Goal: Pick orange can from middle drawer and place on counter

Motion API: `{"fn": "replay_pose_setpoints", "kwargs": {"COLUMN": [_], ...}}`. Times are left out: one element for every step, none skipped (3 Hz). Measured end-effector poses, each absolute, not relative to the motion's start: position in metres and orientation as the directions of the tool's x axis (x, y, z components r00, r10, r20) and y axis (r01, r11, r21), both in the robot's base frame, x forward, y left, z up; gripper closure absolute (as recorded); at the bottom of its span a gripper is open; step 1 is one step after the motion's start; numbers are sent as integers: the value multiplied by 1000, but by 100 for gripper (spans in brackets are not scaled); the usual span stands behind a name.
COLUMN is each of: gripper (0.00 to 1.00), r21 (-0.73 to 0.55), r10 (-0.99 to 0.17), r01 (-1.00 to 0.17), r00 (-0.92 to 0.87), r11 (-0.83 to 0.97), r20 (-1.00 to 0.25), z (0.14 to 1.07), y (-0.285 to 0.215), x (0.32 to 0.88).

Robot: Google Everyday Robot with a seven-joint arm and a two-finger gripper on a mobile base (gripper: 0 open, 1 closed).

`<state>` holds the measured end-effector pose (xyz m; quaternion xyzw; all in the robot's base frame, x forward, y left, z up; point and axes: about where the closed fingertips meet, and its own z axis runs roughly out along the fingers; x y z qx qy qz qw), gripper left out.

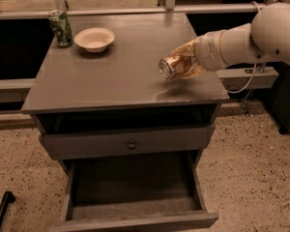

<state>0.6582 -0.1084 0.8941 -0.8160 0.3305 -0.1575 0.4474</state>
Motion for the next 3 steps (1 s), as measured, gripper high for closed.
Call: {"fn": "replay_pose_setpoints", "kwargs": {"gripper": [46, 23, 0], "r21": [-831, -831, -831], "r10": [-634, -629, -629], "r01": [-395, -394, -394], "r00": [770, 774, 774], "r11": [-391, -393, -393], "r20": [-68, -70, -70], "z": [894, 894, 894], "y": [-103, -102, -102], "x": [663, 663, 663]}}
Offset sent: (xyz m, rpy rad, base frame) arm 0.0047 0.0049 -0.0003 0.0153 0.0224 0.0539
